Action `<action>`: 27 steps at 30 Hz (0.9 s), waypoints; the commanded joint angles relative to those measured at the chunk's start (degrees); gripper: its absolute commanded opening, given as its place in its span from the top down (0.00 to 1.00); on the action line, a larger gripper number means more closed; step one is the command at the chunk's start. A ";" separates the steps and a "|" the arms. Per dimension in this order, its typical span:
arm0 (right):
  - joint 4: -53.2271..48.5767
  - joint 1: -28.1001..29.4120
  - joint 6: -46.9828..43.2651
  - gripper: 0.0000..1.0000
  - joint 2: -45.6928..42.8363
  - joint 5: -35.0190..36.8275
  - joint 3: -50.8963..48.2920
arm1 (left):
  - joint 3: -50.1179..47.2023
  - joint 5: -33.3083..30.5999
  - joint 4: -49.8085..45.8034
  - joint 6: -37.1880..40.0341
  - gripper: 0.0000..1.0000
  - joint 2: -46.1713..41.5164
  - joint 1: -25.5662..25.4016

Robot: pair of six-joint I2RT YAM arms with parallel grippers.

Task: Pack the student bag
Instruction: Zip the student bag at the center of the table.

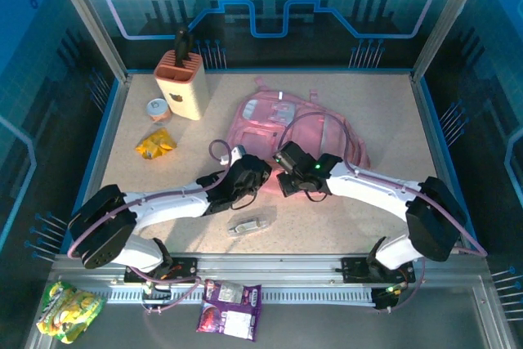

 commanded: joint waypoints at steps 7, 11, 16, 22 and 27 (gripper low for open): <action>-12.02 -4.66 1.61 1.00 -10.47 2.01 -8.70 | 1.74 6.39 -6.42 11.24 1.00 1.05 12.19; -15.30 -10.20 3.15 1.00 -14.35 0.35 -10.72 | 2.60 9.20 -3.79 12.13 1.00 4.56 15.89; -13.24 -8.65 2.13 1.00 -16.59 -3.17 -10.32 | 10.12 14.86 -4.22 16.98 1.00 10.27 19.13; -5.45 1.14 5.37 1.00 -9.86 -8.89 -6.13 | 19.62 20.96 -7.31 25.02 0.89 16.89 20.16; -1.65 1.95 7.40 1.00 -5.03 -10.51 -4.06 | 15.15 24.32 -7.40 25.76 0.68 12.61 21.27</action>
